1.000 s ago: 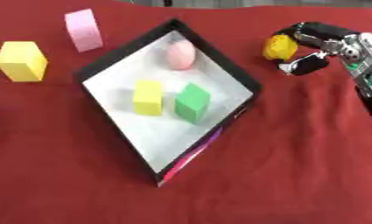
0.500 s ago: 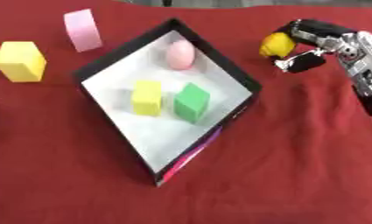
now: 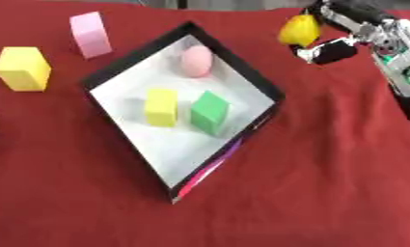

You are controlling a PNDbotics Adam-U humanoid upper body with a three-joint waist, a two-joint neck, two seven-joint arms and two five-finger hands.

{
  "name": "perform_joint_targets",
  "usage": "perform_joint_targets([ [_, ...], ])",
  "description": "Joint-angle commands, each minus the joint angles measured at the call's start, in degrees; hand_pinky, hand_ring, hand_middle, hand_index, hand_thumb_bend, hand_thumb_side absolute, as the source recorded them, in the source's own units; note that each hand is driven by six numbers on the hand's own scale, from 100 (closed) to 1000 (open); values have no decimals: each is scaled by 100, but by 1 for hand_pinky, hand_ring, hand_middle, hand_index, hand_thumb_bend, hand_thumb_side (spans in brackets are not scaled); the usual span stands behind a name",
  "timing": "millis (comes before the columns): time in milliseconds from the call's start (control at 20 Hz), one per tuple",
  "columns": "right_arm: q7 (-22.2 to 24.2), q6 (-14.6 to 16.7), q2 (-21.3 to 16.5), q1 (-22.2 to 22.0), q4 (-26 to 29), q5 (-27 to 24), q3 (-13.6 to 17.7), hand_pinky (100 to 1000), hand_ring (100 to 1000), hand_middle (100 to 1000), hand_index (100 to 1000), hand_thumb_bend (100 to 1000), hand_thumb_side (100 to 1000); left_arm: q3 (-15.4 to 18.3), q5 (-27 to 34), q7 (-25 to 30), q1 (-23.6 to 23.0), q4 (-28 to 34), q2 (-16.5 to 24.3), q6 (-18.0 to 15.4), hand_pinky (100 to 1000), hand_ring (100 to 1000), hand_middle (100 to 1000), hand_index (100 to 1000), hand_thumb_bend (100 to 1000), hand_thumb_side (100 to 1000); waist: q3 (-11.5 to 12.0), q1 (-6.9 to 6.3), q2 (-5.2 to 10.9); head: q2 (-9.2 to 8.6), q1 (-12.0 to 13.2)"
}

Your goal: Pick up objects on the table and place them in the box.

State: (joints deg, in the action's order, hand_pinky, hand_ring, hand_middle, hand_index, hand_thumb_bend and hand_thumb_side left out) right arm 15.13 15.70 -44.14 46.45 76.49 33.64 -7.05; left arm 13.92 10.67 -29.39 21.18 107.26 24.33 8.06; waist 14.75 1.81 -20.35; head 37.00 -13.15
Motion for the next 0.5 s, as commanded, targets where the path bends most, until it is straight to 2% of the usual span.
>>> perform_joint_targets([
  [50, 45, 41, -189, 21, 759, -322, -128, 634, 416, 459, 709, 232, 331, 50, -43, 1, 24, 82, 221, -10, 704, 868, 747, 702, 100, 735, -21, -20, 192, 60, 20],
  [250, 373, 111, -171, -37, 1695, -716, -475, 633, 418, 461, 709, 241, 346, 70, -78, -28, 11, 91, 284, -10, 705, 869, 748, 702, 100, 728, -30, -15, 258, 105, 14],
  [500, 937, 116, -143, -67, 2647, -1309, -807, 631, 413, 456, 700, 208, 339, 98, -115, -55, -24, 87, 375, -5, 706, 869, 748, 702, 100, 724, -47, 9, 346, 156, 50],
])
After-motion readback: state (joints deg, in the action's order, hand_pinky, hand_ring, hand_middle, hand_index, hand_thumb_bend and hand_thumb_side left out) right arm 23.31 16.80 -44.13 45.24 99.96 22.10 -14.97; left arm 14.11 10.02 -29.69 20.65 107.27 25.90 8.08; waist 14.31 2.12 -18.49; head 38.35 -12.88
